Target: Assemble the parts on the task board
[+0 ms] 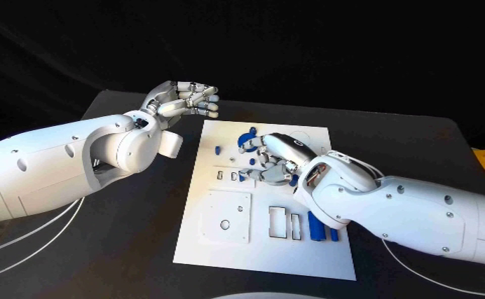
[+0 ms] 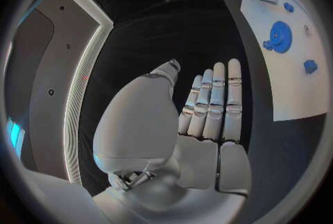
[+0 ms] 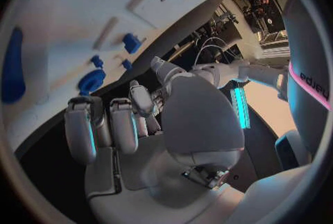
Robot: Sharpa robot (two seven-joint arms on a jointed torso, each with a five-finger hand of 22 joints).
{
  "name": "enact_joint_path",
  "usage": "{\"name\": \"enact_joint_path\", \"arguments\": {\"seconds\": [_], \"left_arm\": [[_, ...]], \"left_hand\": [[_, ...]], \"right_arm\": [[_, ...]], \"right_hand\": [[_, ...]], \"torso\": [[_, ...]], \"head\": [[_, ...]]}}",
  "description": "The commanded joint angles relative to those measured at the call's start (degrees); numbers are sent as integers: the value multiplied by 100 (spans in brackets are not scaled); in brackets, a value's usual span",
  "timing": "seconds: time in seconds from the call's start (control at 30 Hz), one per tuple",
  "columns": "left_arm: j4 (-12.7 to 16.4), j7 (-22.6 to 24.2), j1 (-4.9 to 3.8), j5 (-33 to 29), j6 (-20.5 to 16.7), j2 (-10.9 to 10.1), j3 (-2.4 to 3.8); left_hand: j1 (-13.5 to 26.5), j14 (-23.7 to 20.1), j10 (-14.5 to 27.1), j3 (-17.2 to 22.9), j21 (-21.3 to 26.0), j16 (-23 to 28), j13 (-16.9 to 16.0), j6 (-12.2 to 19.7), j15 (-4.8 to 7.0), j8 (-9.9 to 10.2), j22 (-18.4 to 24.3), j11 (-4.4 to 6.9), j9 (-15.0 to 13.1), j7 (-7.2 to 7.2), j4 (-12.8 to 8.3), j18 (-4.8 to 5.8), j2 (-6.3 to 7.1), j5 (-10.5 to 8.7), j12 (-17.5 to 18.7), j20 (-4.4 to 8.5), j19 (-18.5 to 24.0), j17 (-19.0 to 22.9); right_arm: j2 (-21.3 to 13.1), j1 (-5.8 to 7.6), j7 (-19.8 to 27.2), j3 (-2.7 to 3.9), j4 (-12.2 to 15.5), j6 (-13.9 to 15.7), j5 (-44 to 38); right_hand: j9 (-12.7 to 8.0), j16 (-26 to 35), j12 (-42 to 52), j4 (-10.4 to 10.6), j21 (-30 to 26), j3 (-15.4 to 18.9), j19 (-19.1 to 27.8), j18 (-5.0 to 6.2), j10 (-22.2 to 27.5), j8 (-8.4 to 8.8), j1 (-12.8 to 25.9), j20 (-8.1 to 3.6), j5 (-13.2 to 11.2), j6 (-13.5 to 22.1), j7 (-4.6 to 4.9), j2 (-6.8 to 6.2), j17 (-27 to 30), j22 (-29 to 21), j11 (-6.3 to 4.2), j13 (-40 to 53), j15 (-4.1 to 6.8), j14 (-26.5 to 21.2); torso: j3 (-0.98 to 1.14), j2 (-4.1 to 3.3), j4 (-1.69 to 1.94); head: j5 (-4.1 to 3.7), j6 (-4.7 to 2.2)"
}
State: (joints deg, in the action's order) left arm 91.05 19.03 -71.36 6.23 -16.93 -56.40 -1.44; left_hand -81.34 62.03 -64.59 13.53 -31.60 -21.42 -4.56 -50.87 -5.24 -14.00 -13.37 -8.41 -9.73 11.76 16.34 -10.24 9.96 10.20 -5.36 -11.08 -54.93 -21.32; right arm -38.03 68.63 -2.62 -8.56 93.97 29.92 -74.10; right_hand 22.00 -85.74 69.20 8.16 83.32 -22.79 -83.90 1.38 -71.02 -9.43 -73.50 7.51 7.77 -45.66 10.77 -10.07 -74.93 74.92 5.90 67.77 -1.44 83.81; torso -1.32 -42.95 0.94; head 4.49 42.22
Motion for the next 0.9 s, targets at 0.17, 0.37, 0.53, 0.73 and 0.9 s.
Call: {"name": "enact_joint_path", "arguments": {"seconds": [0.17,0.37,0.53,0.73,0.9], "left_arm": [[-108,-1551,-7,1966,755,111,2],[-52,-2980,-41,3614,1519,230,3],[-86,-3997,-177,4329,1942,476,-7],[-199,-4707,-306,4631,2132,817,-94],[-300,-5078,-398,4798,2170,1076,-177]], "left_hand": [[514,1653,-1117,-294,-1380,-1773,-509,-562,559,-325,-747,482,-248,-367,5,-29,-64,6,-723,527,-977,-1241],[1016,2067,-1070,-666,-4175,-4322,-2129,-615,781,-984,-4353,783,-905,-595,20,433,-225,-5,-2616,771,-1997,-3861],[1232,2045,-795,-895,-4885,-4346,-4125,-333,850,-1812,-5442,826,-1707,-735,56,585,-530,21,-4704,808,-2269,-3994],[1378,2051,-734,-1070,-4965,-4322,-4453,-208,874,-2139,-5549,852,-2076,-775,56,596,-610,10,-5061,818,-2256,-4022],[1576,2054,-671,-1189,-4980,-4311,-4465,-140,876,-2246,-5568,854,-2235,-781,61,596,-705,-13,-5088,818,-2238,-4036]], "right_arm": [[-675,411,1490,16,109,-301,2703],[-1236,620,1584,20,83,-399,3523],[-1468,686,1569,22,-92,-404,3774],[-1518,706,1520,22,-248,-414,3837],[-1532,711,1467,22,-310,-410,3813]], "right_hand": [[99,142,-182,40,-240,-37,33,118,165,-355,-98,-67,140,-390,-103,23,-340,898,-106,-233,82,314],[127,147,-196,84,-247,-11,25,116,168,-452,-50,-92,173,-429,-130,18,-345,897,-131,-266,107,321],[126,147,-206,99,-249,-2,22,116,173,-462,-37,-99,202,-392,-132,12,-350,897,-135,-282,112,324],[125,164,-224,106,-274,4,31,120,187,-478,-43,-108,279,-329,-129,0,-326,883,-135,-311,116,321],[122,170,-239,109,-297,9,43,125,201,-481,-44,-109,306,-292,-125,-11,-319,869,-132,-331,115,320]], "torso": [[51,165,-35],[102,262,-44],[140,306,-46],[169,339,-36],[187,348,-28]], "head": [[13,-4],[36,38],[53,89],[77,123],[93,150]]}}
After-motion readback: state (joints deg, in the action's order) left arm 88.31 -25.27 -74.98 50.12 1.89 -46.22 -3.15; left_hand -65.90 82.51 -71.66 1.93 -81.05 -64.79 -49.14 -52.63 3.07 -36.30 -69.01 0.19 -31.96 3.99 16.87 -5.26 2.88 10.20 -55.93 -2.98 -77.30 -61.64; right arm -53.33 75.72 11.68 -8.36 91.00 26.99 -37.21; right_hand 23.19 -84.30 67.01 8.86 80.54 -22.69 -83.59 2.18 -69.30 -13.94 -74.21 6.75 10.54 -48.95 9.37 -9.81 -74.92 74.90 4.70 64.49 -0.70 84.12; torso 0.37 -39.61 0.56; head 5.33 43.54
